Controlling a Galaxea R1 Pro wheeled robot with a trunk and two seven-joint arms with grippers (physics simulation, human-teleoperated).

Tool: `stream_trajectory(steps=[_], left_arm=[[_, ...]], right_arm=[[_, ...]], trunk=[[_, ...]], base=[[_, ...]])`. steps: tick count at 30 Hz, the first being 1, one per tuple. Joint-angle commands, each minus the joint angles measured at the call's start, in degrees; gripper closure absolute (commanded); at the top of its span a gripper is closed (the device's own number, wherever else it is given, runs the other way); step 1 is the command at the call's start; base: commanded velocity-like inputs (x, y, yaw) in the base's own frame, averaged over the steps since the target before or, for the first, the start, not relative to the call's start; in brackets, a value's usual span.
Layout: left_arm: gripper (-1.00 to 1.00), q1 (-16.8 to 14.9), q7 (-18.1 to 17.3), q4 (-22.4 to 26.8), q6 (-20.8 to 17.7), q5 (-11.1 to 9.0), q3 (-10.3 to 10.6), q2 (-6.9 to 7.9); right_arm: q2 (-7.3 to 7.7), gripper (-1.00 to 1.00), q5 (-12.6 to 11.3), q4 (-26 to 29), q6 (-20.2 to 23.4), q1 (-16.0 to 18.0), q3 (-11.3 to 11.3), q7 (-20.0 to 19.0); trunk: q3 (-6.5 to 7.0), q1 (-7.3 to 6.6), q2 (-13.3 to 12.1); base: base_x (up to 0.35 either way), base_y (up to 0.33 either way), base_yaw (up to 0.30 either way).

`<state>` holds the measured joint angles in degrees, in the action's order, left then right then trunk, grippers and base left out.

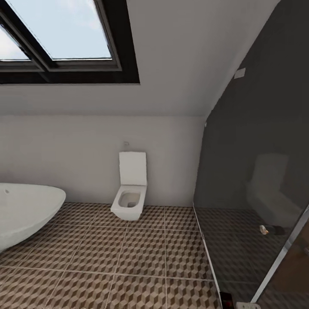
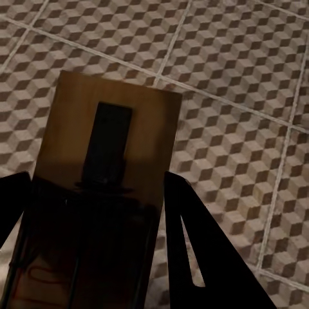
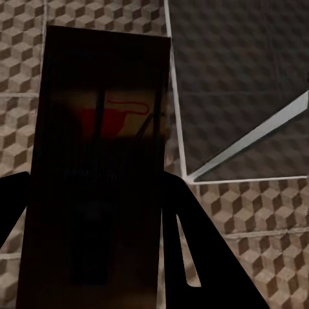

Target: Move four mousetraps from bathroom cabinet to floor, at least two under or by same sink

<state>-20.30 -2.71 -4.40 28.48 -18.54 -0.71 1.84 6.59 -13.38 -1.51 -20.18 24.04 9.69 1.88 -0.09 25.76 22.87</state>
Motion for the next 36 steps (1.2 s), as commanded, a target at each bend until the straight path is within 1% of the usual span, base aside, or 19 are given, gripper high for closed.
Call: stream_trajectory(steps=[1, 36], left_arm=[[1.00, -0.09, -0.38, -0.26, 0.35, -0.18, -0.04, 0.00], [1.00, -0.10, -0.38, -0.26, 0.35, -0.18, -0.05, 0.00]], right_arm=[[-0.01, 1.00, -0.60, -0.16, -0.30, 0.04, 0.51, -0.12], [0.00, 1.00, -0.60, -0.16, -0.30, 0.04, 0.51, -0.12]], trunk=[[-0.02, 0.02, 0.05], [-0.02, 0.02, 0.05]], base=[[0.000, 0.000, 0.257], [0.000, 0.000, 0.257]])
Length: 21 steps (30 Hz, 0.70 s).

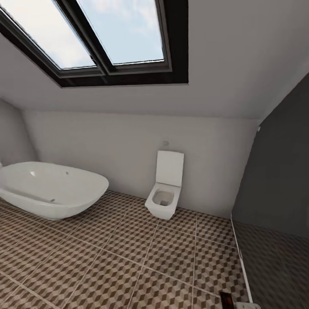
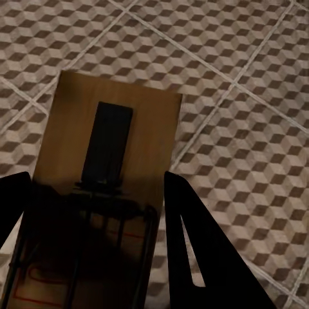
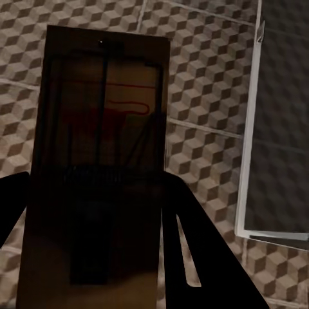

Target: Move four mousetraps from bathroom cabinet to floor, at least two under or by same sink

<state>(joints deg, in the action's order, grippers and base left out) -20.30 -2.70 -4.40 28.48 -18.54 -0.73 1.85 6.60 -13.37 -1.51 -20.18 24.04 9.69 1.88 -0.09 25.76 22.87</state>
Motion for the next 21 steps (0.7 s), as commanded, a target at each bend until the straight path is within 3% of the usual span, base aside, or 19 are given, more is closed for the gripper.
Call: stream_trajectory(steps=[1, 21], left_arm=[[1.00, -0.09, -0.38, -0.26, 0.35, -0.18, -0.04, 0.02], [1.00, -0.09, -0.37, -0.26, 0.35, -0.18, -0.04, 0.08]], right_arm=[[-0.01, 1.00, -0.60, -0.16, -0.30, 0.04, 0.51, -0.12], [-0.01, 1.00, -0.60, -0.16, -0.30, 0.04, 0.51, -0.12]], trunk=[[-0.02, 0.02, 0.05], [-0.02, 0.02, 0.05]], base=[[0.000, 0.000, 0.257], [0.000, 0.000, 0.257]])
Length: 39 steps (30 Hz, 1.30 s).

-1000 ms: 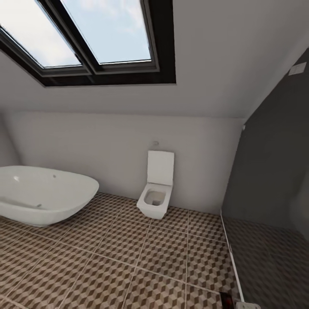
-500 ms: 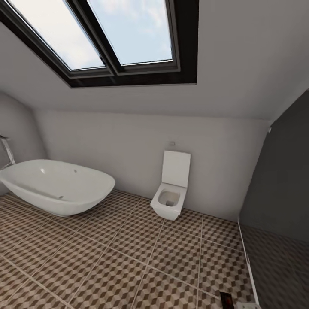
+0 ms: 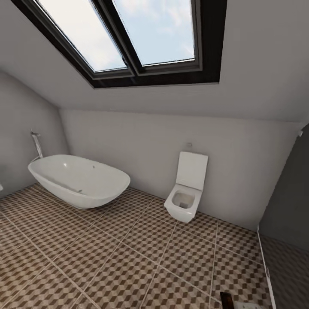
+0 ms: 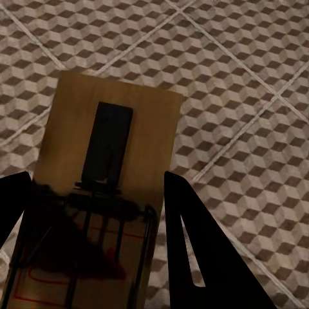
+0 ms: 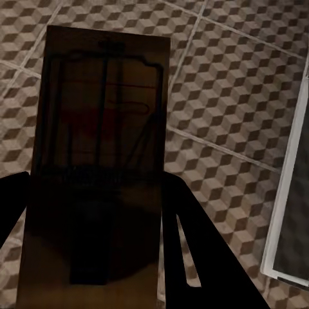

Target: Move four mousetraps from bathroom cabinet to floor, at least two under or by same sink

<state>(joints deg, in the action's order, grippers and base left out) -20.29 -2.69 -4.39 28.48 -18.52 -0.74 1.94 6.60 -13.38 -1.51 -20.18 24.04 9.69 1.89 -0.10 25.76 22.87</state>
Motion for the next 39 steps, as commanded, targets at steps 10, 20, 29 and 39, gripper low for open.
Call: stream_trajectory(steps=[10, 20, 29, 39], left_arm=[[1.00, -0.10, -0.47, -0.27, 0.35, -0.19, -0.02, -0.19], [1.00, -0.10, -0.47, -0.27, 0.35, -0.20, -0.05, -0.09], [1.00, -0.10, -0.47, -0.27, 0.35, -0.20, 0.01, -0.16], [1.00, -0.10, -0.47, -0.27, 0.35, -0.12, 0.03, -0.22]], right_arm=[[0.00, 1.00, -0.59, -0.16, -0.30, 0.04, 0.51, -0.13], [0.00, 1.00, -0.59, -0.16, -0.30, 0.04, 0.51, -0.13], [0.00, 1.00, -0.59, -0.16, -0.30, 0.04, 0.51, -0.13], [0.00, 1.00, -0.59, -0.16, -0.30, 0.04, 0.51, -0.13]], trunk=[[-0.02, 0.02, 0.04], [-0.02, 0.02, 0.04], [-0.02, 0.02, 0.04], [-0.02, 0.02, 0.04]], base=[[0.000, 0.000, 0.257], [0.000, 0.000, 0.257], [0.000, 0.000, 0.257], [0.000, 0.000, 0.257]])
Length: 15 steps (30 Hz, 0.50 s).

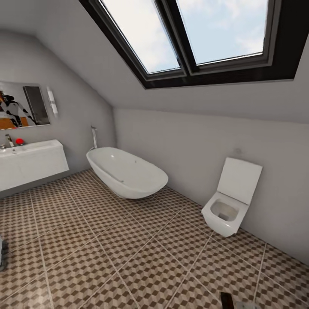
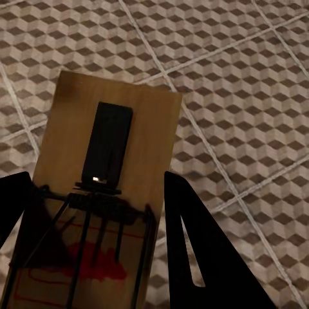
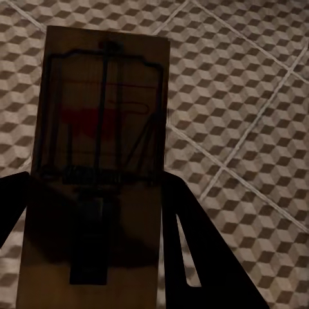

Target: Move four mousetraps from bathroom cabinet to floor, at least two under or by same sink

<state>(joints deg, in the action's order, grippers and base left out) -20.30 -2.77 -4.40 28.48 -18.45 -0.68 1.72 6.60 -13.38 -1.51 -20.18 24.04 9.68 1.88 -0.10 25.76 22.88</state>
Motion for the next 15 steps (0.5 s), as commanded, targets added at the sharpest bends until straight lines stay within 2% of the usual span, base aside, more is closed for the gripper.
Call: stream_trajectory(steps=[1, 15], left_arm=[[1.00, -0.09, -0.40, -0.26, 0.35, -0.19, -0.05, 0.01], [1.00, -0.09, -0.40, -0.26, 0.35, -0.19, -0.04, -0.05]], right_arm=[[-0.01, 1.00, -0.59, -0.16, -0.30, 0.05, 0.51, -0.12], [-0.01, 1.00, -0.68, -0.16, -0.30, 0.05, 0.51, -0.12]], trunk=[[-0.02, 0.02, 0.04], [-0.02, 0.02, 0.04]], base=[[0.000, 0.000, 0.257], [0.000, 0.000, 0.257]])
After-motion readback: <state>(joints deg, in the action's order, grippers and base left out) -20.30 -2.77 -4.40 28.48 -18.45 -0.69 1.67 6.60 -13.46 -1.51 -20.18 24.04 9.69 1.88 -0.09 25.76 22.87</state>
